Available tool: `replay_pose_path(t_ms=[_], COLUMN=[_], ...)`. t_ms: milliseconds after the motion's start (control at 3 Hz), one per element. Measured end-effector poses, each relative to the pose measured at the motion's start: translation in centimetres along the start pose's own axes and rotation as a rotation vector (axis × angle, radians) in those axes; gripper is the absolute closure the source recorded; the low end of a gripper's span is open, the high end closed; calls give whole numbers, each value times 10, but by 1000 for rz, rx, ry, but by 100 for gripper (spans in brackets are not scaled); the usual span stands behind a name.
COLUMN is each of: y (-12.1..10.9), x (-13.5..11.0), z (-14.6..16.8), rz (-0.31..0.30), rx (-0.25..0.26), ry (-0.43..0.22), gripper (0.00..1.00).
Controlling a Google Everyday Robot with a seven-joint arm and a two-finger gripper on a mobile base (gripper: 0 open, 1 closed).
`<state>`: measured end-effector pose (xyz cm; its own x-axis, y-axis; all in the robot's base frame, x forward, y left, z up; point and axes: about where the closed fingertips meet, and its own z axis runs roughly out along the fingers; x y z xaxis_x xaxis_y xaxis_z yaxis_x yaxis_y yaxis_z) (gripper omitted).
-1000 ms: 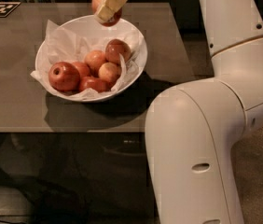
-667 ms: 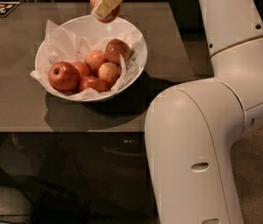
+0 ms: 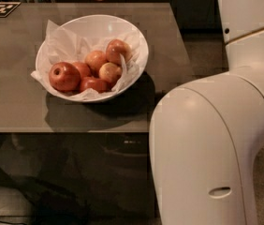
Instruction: Pick apple from white bowl
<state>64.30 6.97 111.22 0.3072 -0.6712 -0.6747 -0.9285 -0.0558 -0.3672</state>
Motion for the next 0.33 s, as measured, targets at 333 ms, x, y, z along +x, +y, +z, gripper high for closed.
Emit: replay_pose_path(t_ms=[333], y=[-5], x=[-2], z=[4], rz=[2], rx=[13], ry=[-12], gripper=[100])
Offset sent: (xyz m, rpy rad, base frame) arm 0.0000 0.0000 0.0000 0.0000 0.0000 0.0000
